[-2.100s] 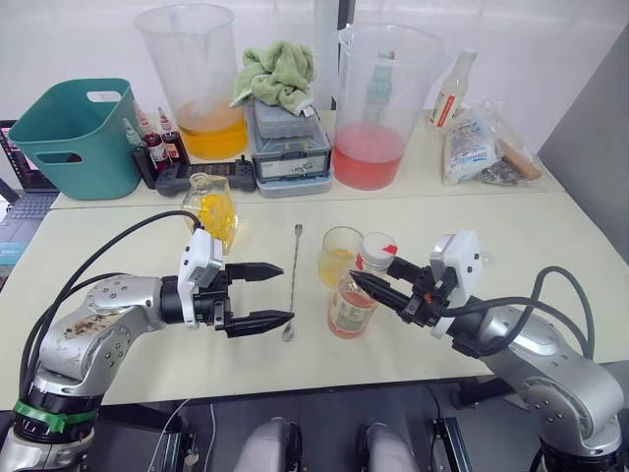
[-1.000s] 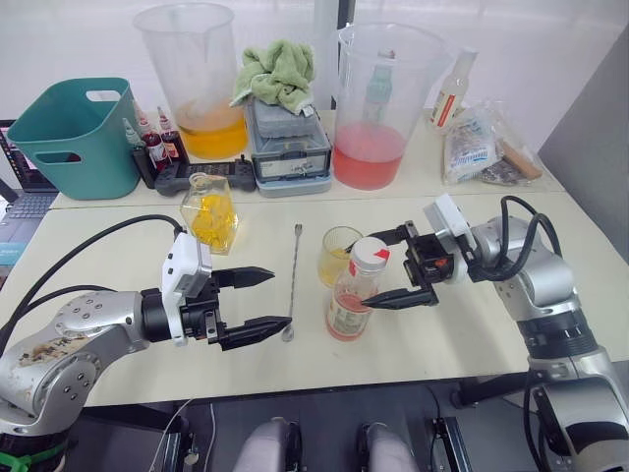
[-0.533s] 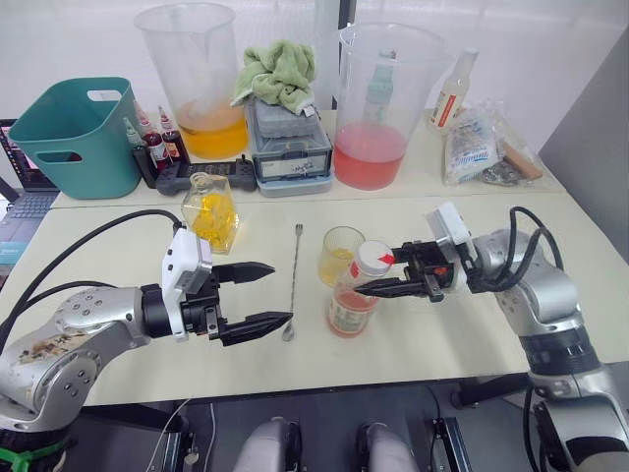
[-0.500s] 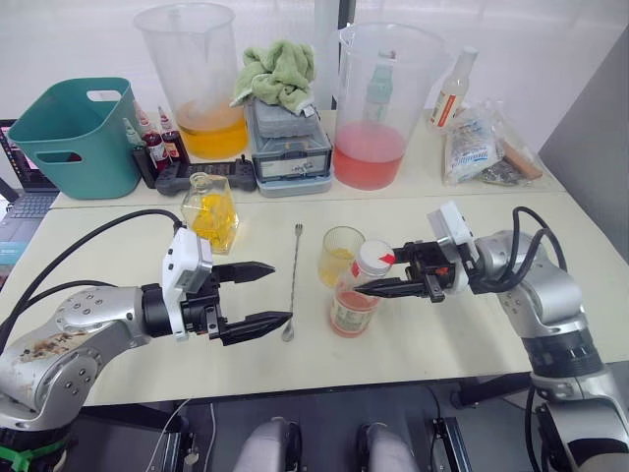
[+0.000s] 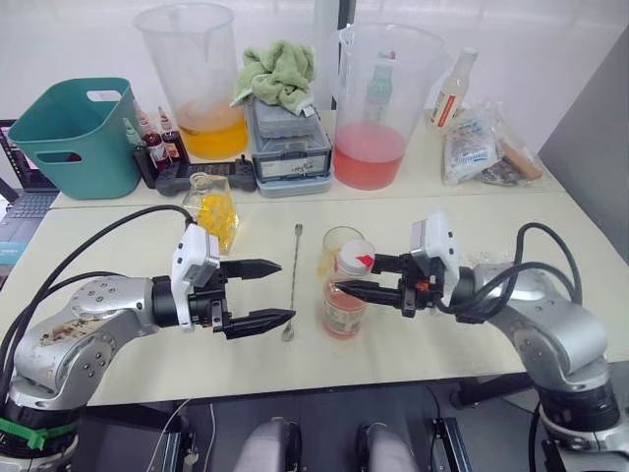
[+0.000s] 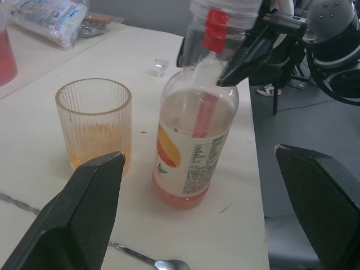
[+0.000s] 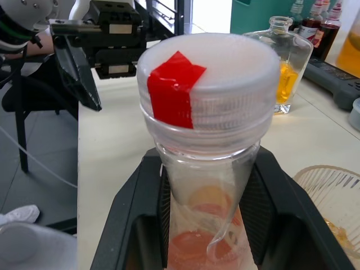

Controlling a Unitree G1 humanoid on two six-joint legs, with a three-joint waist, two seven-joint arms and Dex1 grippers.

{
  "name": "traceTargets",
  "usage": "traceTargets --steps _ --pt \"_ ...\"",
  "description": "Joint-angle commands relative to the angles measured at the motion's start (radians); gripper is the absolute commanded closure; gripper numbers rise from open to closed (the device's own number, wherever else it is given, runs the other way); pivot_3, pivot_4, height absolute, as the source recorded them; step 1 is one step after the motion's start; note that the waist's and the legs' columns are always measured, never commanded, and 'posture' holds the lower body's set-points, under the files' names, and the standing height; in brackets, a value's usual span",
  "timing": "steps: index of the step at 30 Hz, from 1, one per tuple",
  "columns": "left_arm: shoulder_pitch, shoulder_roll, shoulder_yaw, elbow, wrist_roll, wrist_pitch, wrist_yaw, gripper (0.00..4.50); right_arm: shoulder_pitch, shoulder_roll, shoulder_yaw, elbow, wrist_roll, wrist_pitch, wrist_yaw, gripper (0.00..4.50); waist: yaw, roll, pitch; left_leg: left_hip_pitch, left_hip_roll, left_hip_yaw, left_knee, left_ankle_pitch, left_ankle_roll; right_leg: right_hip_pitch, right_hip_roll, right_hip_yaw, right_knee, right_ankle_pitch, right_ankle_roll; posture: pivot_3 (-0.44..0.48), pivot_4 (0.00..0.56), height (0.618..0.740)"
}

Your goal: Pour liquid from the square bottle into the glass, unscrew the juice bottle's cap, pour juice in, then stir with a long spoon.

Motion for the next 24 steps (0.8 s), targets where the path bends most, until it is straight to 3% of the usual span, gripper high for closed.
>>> traceTargets --steps 1,7,9,16,24 --pt "-0.030 0.000 -0.003 0.005 0.006 -0.024 -0.026 0.00 0.008 0.009 -0.017 -0.055 0.015 0.006 -0.058 3.34 0.001 0.000 0.000 0.000 0.000 0.000 0.000 0.000 0.000 0.000 0.000 0.000 0.000 0.000 0.000 0.000 0.150 0.740" --pt "-0.039 0.004 -0.012 0.021 0.015 -0.030 -0.046 0.00 0.034 0.021 -0.039 -0.055 0.067 0.037 -0.102 3.34 -0.002 0.000 0.000 0.000 0.000 0.000 0.000 0.000 0.001 0.000 0.001 0.000 0.000 0.000 0.000 0.000 0.150 0.740" --pt "-0.039 0.001 -0.014 0.018 0.015 -0.029 -0.047 0.00 0.036 0.007 -0.050 -0.047 0.082 0.035 -0.088 2.31 -0.001 0.000 0.000 0.000 0.000 0.000 0.000 0.002 0.004 0.000 0.001 0.000 0.000 0.000 0.000 0.000 0.150 0.740" --pt "-0.040 -0.003 -0.016 0.018 0.016 -0.030 -0.051 0.00 0.029 -0.099 -0.102 -0.009 0.124 0.018 0.037 0.04 0.000 0.000 0.000 0.000 0.000 0.000 0.000 0.002 0.004 0.000 0.001 0.000 -0.001 0.000 0.000 0.000 0.150 0.740" --pt "-0.095 0.004 -0.029 0.052 0.017 -0.026 -0.091 0.00 0.040 -0.306 -0.244 0.057 0.237 0.040 0.245 0.04 0.008 0.000 0.000 0.000 0.000 0.000 0.000 0.003 0.007 0.001 0.000 0.000 -0.001 0.000 0.000 0.000 0.150 0.740"
